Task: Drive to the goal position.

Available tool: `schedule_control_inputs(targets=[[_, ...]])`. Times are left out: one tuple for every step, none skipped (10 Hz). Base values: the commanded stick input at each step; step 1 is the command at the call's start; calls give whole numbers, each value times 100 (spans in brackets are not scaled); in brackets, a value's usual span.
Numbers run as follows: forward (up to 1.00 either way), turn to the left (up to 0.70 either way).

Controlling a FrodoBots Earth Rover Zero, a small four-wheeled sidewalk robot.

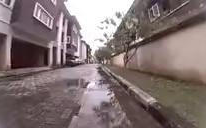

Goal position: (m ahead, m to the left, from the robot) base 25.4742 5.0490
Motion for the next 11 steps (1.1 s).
schedule_control_inputs(targets=[[50,0],[50,0],[50,0],[50,0],[50,0],[50,0],[50,0],[50,0],[50,0],[50,0],[50,0]])
